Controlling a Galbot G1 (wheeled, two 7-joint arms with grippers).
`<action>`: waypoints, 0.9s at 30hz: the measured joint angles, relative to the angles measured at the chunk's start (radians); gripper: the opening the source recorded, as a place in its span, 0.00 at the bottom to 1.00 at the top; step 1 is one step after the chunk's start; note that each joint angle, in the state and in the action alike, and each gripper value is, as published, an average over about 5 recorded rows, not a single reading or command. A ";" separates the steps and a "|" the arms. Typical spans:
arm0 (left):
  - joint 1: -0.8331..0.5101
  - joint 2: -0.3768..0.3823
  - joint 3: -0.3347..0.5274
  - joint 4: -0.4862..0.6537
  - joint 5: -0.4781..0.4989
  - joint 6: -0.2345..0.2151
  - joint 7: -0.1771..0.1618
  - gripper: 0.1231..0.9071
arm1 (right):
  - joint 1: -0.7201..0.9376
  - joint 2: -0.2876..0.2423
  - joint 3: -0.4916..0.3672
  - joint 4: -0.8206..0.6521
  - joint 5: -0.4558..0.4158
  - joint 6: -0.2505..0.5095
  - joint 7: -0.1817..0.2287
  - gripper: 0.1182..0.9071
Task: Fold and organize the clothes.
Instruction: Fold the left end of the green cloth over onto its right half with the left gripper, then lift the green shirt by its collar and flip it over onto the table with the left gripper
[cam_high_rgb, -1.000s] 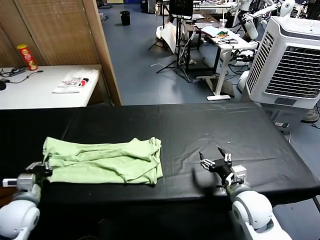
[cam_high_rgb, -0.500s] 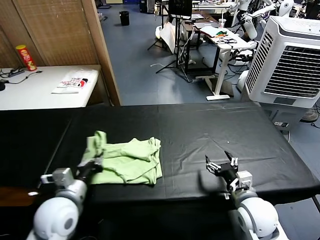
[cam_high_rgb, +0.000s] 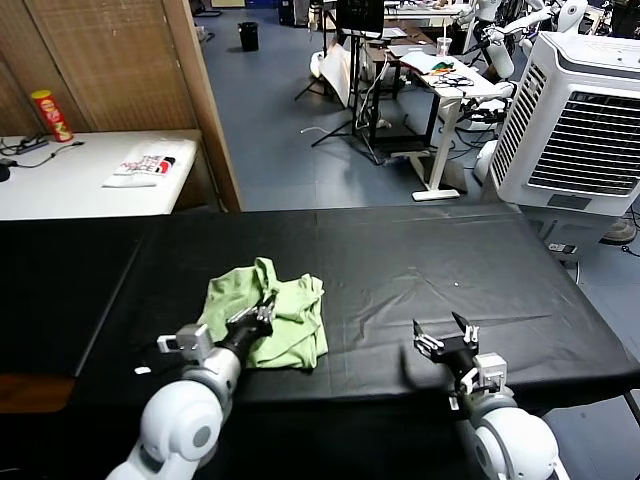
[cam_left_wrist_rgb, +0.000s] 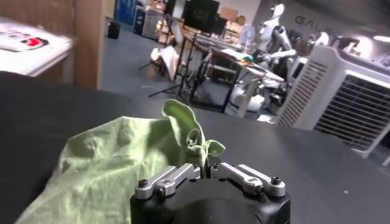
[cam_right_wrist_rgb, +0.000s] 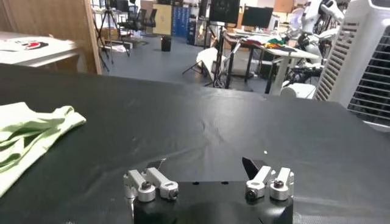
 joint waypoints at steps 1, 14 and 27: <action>0.000 -0.006 0.004 0.004 0.006 -0.002 0.003 0.05 | 0.002 0.002 -0.002 -0.001 -0.001 0.000 0.000 0.86; 0.007 -0.088 0.062 0.071 0.122 -0.047 0.076 0.48 | 0.034 -0.003 -0.040 -0.015 0.008 0.035 -0.032 0.86; 0.005 -0.073 -0.025 0.036 0.246 -0.149 0.149 0.86 | 0.242 0.015 -0.245 -0.114 0.085 0.052 -0.054 0.86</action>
